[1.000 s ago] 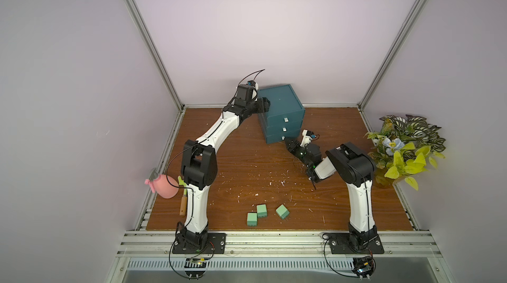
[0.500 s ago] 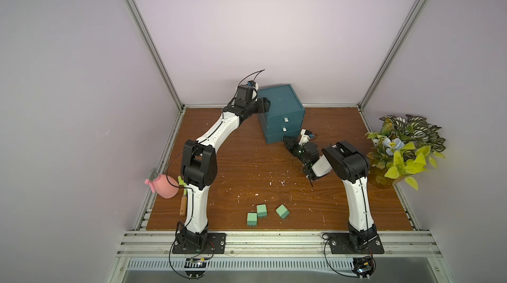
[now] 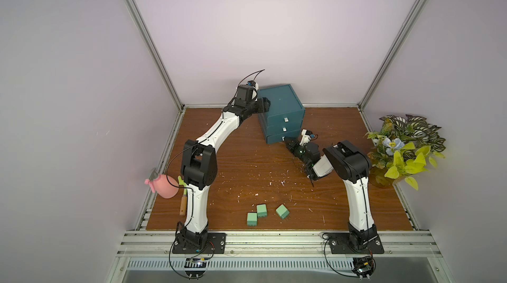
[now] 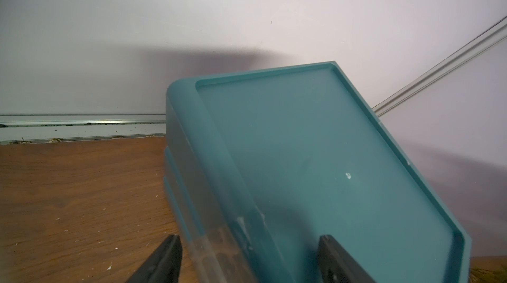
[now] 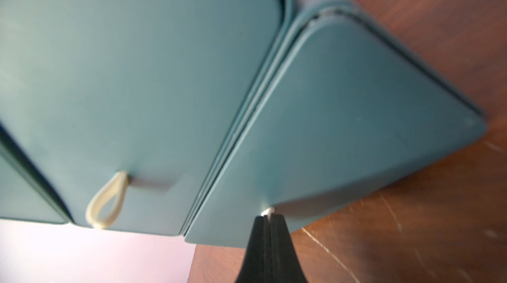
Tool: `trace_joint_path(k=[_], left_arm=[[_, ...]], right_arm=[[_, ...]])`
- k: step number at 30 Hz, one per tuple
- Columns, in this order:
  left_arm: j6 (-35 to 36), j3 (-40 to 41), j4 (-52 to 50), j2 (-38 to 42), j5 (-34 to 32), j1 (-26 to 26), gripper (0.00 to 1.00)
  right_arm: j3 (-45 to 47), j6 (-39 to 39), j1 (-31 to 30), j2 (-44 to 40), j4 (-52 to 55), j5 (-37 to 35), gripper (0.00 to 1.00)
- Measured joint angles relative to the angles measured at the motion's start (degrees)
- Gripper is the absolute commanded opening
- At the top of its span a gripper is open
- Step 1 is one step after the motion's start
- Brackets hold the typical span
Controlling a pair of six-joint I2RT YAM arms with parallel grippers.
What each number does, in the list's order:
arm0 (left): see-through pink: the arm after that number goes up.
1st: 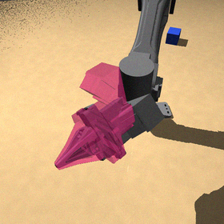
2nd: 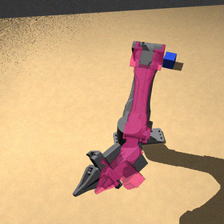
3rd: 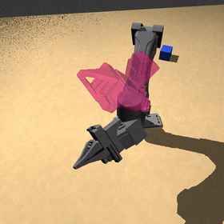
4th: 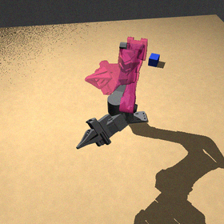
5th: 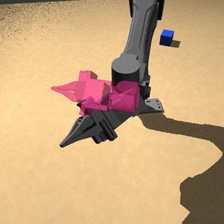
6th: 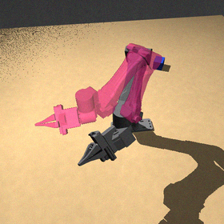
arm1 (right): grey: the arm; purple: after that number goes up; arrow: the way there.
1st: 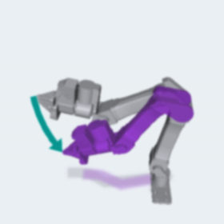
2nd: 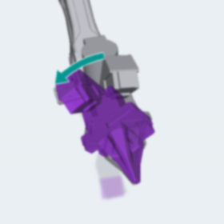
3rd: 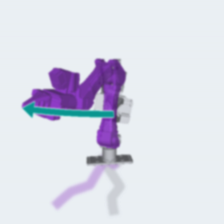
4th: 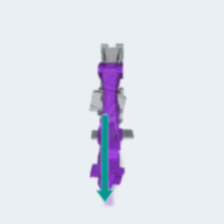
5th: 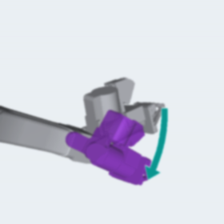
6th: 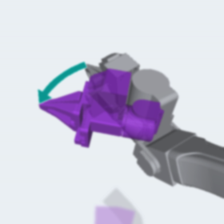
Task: Place the plugs into the drawer by color
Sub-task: Open the drawer in the storage box.
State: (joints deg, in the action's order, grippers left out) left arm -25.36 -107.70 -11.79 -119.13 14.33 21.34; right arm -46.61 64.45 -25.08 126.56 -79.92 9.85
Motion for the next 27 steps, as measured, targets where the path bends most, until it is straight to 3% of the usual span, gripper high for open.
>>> trace_joint_path(k=[15,27], left_arm=[[-0.22,0.0,0.02,-0.02,0.02,0.0,0.74],[-0.22,0.0,0.02,-0.02,0.02,0.0,0.74]], right_arm=[[18.18,-3.61,-0.79,-13.6,0.83,1.18,0.0],[22.36,-5.7,-2.19,-17.18,2.4,1.29,0.0]])
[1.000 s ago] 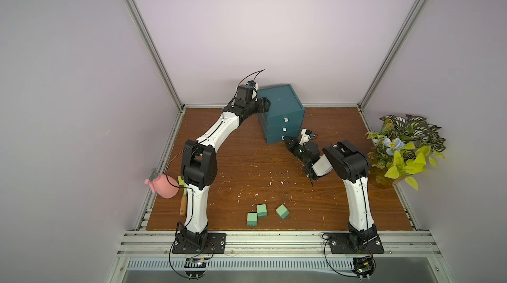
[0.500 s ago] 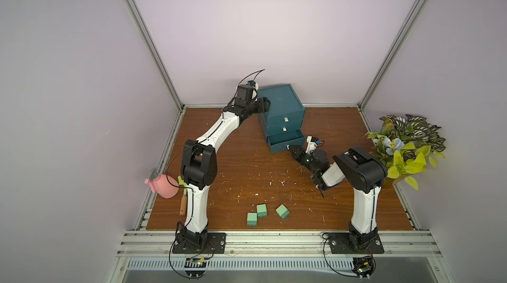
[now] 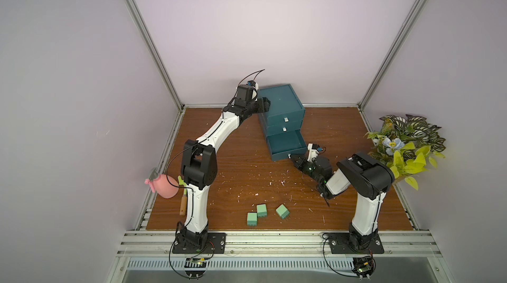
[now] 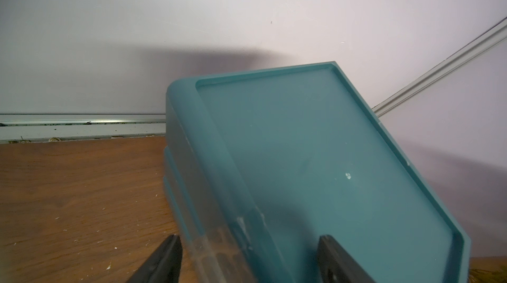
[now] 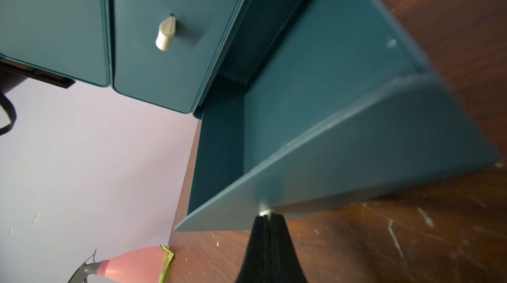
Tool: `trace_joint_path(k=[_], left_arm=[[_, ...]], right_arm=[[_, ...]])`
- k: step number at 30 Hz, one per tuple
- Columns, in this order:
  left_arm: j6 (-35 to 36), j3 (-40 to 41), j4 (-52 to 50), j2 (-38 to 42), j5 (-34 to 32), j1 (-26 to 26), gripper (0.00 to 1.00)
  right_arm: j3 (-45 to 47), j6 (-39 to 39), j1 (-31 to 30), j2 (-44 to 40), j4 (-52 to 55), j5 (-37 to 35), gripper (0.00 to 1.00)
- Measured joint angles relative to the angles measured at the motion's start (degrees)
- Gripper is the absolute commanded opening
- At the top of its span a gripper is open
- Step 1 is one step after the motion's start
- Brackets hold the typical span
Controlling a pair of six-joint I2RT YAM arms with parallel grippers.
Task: Place the plugs into the drawer by color
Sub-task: Open the drawer in the storage box.
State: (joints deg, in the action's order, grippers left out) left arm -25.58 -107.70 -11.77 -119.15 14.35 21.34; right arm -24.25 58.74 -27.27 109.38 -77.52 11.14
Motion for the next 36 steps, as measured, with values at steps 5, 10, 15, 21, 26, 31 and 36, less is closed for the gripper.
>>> trace_joint_path(k=[5,10,15,21,26,31,36], left_arm=[[0.0,0.0,0.0,0.0,0.0,0.0,0.74],[0.0,0.0,0.0,0.0,0.0,0.0,0.74],[0.0,0.0,0.0,0.0,0.0,0.0,0.74],[-0.02,0.04,0.02,0.0,0.0,0.0,0.73],[-0.15,0.09,0.09,0.0,0.0,0.0,0.73],[-0.15,0.09,0.09,0.0,0.0,0.0,0.73],[-0.17,0.09,0.09,0.0,-0.02,0.0,0.74]], right_arm=[[0.07,-1.05,-0.02,-1.07,1.2,0.2,0.0],[0.55,-1.51,-0.04,-1.07,1.92,0.22,0.0],[1.16,-2.25,-0.04,-2.05,2.43,0.35,0.0],[1.7,-2.97,-0.04,-3.15,3.74,0.35,0.0],[1.97,-3.45,-0.04,-3.87,4.59,0.39,0.06],[2.21,-4.7,-0.07,-5.95,7.45,1.42,0.4],[2.21,-8.24,-0.26,-14.19,16.09,1.79,0.5]])
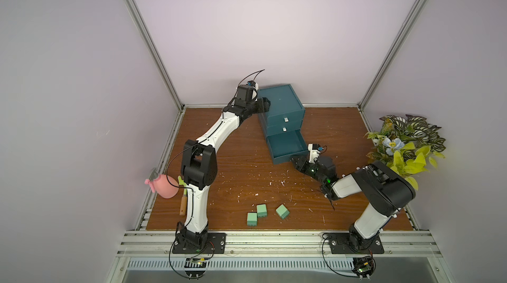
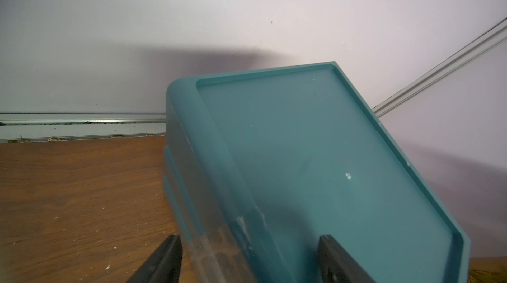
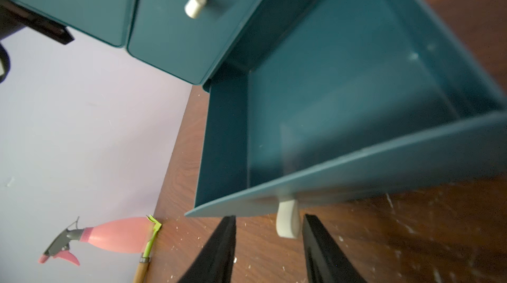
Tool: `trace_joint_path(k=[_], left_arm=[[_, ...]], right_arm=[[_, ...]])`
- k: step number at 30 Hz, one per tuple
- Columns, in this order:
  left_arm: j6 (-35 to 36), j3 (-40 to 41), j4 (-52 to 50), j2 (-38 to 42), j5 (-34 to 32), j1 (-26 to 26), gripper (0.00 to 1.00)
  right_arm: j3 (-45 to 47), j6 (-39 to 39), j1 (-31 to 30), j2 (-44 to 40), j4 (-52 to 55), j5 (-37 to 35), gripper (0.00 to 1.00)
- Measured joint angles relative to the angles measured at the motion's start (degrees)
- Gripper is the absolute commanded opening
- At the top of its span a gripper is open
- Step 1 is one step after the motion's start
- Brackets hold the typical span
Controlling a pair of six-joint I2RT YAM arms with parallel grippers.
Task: Place the plugs into the drawer by color
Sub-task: Pick up the plug from the center of the board.
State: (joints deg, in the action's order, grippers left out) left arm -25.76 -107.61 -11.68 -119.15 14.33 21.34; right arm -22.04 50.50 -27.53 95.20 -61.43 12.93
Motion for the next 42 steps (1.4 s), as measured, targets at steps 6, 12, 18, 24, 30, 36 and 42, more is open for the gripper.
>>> trace_joint_path(k=[6,12,18,24,30,36,42], left_arm=[[0.02,0.13,0.13,0.02,0.0,0.02,0.73],[0.0,0.63,0.81,0.09,-0.02,0.07,0.74],[0.02,1.11,1.36,0.33,-0.24,0.13,0.74],[0.04,1.51,1.51,0.61,-0.9,0.31,0.74],[0.07,1.51,1.51,0.61,-1.55,0.55,0.74],[0.22,1.51,1.6,0.61,-2.01,0.83,0.74],[0.24,1.51,1.62,0.61,-2.03,0.85,0.74]], right_arm=[[-0.13,-8.15,-2.84,-13.49,17.33,-1.27,0.51],[-5.22,-17.42,-13.75,-22.51,40.74,-7.23,0.51],[-11.37,-22.47,-24.11,-24.65,56.83,-12.09,0.52],[-17.31,-25.57,-32.79,-20.63,67.76,-14.19,0.54],[-21.68,-24.92,-39.26,-15.13,75.56,-16.59,0.57],[-29.11,-21.92,-40.65,-9.09,86.2,-17.68,0.63],[-31.41,-20.02,-41.9,-5.79,90.29,-17.59,0.66]])
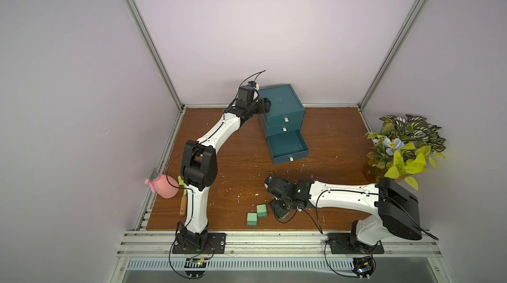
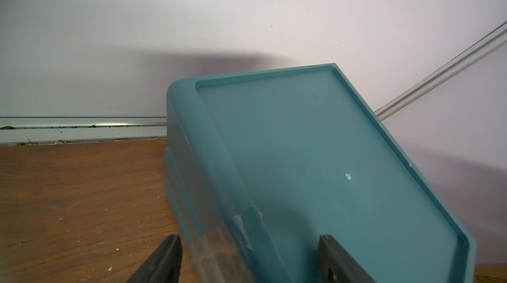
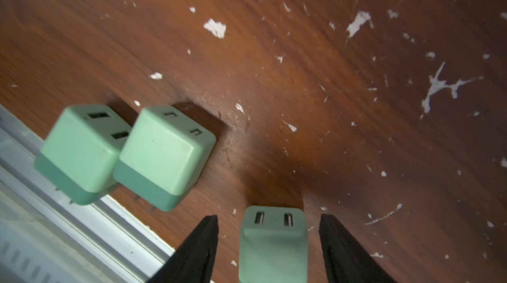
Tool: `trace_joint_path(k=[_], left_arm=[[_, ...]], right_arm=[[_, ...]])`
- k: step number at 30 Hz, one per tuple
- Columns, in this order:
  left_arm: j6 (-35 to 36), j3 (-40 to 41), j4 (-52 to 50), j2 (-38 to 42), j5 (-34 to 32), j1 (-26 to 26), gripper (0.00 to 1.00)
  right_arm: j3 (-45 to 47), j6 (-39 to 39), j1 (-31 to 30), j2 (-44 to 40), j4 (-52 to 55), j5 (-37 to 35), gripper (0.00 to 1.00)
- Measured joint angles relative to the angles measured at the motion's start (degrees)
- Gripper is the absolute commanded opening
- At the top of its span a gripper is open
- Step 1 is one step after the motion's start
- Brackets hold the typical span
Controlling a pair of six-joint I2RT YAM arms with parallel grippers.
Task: Place the plugs into the drawer by color
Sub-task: Pick up the plug from the center of the board.
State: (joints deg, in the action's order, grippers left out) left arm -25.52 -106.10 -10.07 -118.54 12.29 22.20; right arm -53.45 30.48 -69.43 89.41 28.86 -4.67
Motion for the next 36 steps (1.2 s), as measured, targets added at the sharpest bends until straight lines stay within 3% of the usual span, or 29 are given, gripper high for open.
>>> trace_joint_path(k=[18,29,36], left_arm=[[0.22,0.22,-0.13,0.33,-0.96,0.28,0.74],[0.22,0.22,-0.13,0.33,-0.98,0.28,0.74],[0.22,0.22,-0.13,0.33,-0.98,0.31,0.74]], right_arm=[[1.27,2.82,-0.59,1.27,0.92,-0.02,0.59],[2.08,4.07,-0.39,0.76,-0.24,-1.64,0.44],[0.63,2.32,7.37,-0.9,-2.08,-7.13,0.36]])
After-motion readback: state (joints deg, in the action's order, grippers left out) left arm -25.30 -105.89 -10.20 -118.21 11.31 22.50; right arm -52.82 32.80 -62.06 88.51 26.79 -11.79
